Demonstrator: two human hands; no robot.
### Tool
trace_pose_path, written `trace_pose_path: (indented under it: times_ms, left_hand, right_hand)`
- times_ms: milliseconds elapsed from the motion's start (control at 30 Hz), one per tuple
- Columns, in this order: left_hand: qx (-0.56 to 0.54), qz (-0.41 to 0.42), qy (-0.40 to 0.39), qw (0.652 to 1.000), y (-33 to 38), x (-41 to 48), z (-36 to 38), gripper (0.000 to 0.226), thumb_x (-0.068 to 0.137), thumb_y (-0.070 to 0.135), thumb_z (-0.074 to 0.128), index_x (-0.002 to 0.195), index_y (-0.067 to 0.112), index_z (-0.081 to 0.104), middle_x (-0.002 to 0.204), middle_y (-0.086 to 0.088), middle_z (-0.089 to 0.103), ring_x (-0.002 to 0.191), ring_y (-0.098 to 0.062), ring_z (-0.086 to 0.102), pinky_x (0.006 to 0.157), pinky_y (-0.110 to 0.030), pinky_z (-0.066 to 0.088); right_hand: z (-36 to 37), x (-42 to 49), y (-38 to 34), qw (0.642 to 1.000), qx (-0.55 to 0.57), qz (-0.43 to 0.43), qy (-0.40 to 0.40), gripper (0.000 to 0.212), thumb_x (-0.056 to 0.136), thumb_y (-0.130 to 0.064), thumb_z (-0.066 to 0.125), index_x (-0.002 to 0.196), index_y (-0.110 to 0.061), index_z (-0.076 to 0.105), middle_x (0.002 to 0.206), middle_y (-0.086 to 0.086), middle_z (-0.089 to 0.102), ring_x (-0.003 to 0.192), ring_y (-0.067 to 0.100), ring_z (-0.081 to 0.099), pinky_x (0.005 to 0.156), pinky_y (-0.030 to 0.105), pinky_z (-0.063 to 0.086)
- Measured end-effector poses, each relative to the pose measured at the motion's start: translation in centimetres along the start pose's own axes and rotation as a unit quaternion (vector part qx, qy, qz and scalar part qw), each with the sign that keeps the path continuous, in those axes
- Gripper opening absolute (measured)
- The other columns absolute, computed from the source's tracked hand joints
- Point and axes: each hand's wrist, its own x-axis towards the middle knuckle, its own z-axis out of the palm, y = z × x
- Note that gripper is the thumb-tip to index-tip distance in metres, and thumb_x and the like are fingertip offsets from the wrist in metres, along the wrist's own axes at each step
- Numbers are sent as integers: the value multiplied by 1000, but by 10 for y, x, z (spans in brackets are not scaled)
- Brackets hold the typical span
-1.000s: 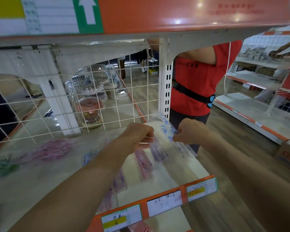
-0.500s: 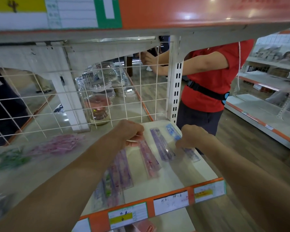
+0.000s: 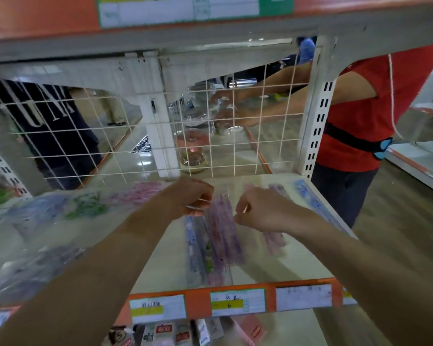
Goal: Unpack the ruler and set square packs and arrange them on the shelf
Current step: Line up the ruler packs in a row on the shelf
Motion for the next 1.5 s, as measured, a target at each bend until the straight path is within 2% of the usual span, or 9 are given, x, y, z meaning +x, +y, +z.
trace_pose_path:
  times_ms: [133, 267, 433, 567, 667, 867, 1133, 1300, 1500]
  left_hand:
    - [19, -9, 29, 999, -13, -5, -14, 13, 89, 2, 57, 83, 11, 64, 76, -7, 61, 60, -17, 57, 61, -28, 50]
    - [40, -30, 47, 998, -25, -10, -24, 11, 87, 1, 57, 85, 8, 66, 79, -11, 63, 60, -16, 59, 51, -24, 51]
    - [26, -34, 72, 997, -34, -14, -28, 10, 87, -2, 57, 91, 0, 66, 69, -13, 61, 51, -19, 56, 41, -19, 45]
    - [10, -37, 78, 996, -39, -15, -31, 9, 86, -5, 57, 83, 1, 62, 73, -18, 58, 55, -22, 55, 45, -22, 47]
    - [16, -45, 75, 996, -39, -16, -31, 8, 87, -4, 58, 80, 0, 59, 75, -20, 58, 55, -23, 55, 48, -26, 51]
    - [43, -24, 71, 996, -31, -20, -26, 5, 89, 3, 59, 85, 3, 62, 85, -14, 55, 75, -20, 55, 59, -32, 57]
    - [-5, -33, 76, 997, -33, -25, -23, 6, 89, 1, 59, 90, 7, 61, 103, -17, 58, 92, -26, 56, 63, -34, 55]
    - [-29, -24, 81, 996, -34, -27, -24, 10, 88, 5, 61, 82, 13, 61, 92, -11, 58, 80, -21, 54, 60, -30, 50]
    - [-173, 1, 116, 978, -32, -22, -18, 12, 87, 6, 62, 76, 9, 57, 73, -6, 52, 68, -17, 54, 64, -31, 48]
  right_hand:
    - [21, 4, -34, 996, -87, -23, 18, 45, 90, -58, 42, 94, -17, 61, 93, 3, 60, 110, 23, 57, 107, 39, 24]
    - [42, 3, -60, 991, -120, -60, 2, 51, 86, -55, 55, 123, -20, 56, 126, 6, 57, 119, 26, 53, 86, 33, 40]
    - [44, 11, -61, 996, -75, -25, -32, 48, 83, -38, 64, 126, -19, 53, 123, 4, 59, 114, 26, 56, 76, 28, 37]
    - [42, 10, -51, 999, -10, -11, -39, 22, 81, -37, 66, 85, -20, 52, 94, -1, 60, 100, 24, 60, 70, 27, 42]
    - [41, 11, -40, 998, 46, 16, -40, 37, 81, -35, 67, 64, -23, 38, 72, -3, 47, 86, 22, 57, 55, 25, 35]
    - [38, 12, -47, 999, -18, 4, -37, 38, 79, -47, 68, 75, -17, 45, 81, -3, 50, 86, 20, 57, 63, 28, 40]
    - [37, 17, -48, 997, 11, 21, -71, 39, 80, -41, 72, 68, -14, 47, 73, 0, 54, 82, 21, 58, 64, 27, 40]
    - [40, 20, -36, 982, 175, 31, -70, 39, 82, -19, 70, 52, -12, 47, 40, -3, 41, 44, 13, 41, 50, 24, 31]
    - [30, 12, -17, 942, 330, 53, -22, 16, 85, -30, 69, 80, -15, 69, 65, 1, 60, 58, 11, 54, 55, 22, 41]
